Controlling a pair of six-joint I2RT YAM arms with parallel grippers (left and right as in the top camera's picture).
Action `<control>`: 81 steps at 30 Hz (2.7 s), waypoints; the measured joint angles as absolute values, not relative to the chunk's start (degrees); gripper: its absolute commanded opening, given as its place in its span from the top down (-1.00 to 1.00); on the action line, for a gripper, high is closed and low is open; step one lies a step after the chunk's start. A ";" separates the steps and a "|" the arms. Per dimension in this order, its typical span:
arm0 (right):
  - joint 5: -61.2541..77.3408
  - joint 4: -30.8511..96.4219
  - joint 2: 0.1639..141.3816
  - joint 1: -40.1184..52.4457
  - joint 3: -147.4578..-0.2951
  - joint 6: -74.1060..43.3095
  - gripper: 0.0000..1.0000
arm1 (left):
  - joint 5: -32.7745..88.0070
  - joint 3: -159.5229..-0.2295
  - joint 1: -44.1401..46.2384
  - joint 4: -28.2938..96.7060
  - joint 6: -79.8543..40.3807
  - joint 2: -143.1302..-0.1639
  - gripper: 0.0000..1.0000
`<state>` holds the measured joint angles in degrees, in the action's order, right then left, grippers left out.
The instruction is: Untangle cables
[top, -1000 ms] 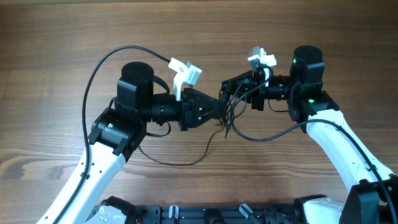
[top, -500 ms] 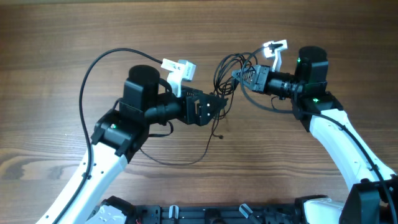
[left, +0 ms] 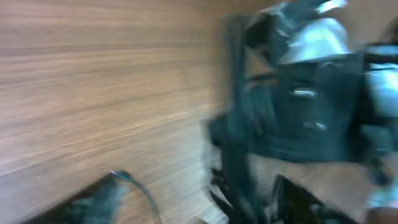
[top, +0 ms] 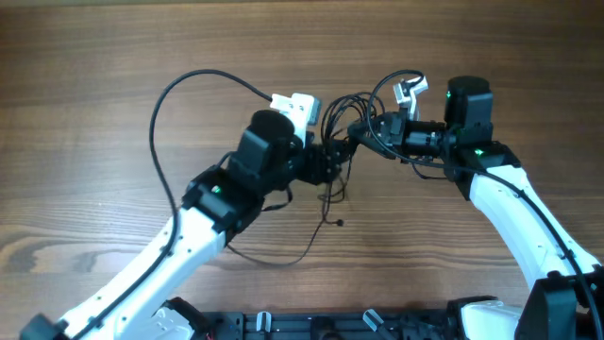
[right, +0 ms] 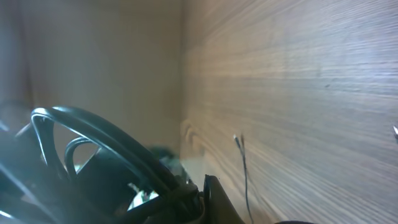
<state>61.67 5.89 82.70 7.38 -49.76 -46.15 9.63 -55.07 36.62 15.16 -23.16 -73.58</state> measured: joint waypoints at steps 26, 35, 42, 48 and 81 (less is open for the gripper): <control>44.47 10.13 82.70 8.34 -49.76 -24.53 -0.72 | 22.90 -55.07 26.04 12.97 -28.05 -75.75 0.92; 35.75 7.64 82.67 8.99 -49.76 -27.68 -0.99 | 38.09 -55.07 24.82 12.12 -26.26 -75.77 0.92; 26.48 11.27 81.41 9.78 -49.76 -32.82 -1.00 | 50.61 -54.78 24.56 8.75 -21.17 -78.00 0.92; 28.14 14.20 80.60 4.08 -49.80 -33.87 -0.99 | 51.51 -54.78 24.58 9.43 -20.18 -78.54 0.71; -0.30 8.84 85.49 -8.71 -49.82 -26.17 -0.99 | 25.08 -54.81 24.38 18.85 -26.46 -76.27 -1.00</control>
<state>-0.30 8.84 85.49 -8.71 -49.82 -26.17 25.08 -54.81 24.38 18.85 -26.46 -76.27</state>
